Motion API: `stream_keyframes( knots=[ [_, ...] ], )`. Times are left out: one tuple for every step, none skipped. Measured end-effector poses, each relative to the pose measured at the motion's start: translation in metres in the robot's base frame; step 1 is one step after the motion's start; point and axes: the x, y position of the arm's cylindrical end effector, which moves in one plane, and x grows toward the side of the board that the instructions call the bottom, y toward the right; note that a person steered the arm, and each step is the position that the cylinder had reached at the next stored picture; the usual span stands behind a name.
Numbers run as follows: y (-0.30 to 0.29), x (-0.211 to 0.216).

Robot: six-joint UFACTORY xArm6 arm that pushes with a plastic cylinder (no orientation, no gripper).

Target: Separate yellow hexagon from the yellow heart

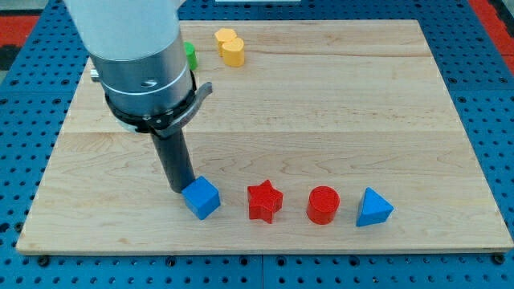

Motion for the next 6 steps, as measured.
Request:
stream_keyframes(
  knots=[
    [0.000, 0.000],
    [0.001, -0.056],
    [0.067, -0.142],
    [0.167, -0.226],
    [0.169, -0.303],
    [0.081, -0.310]
  ],
)
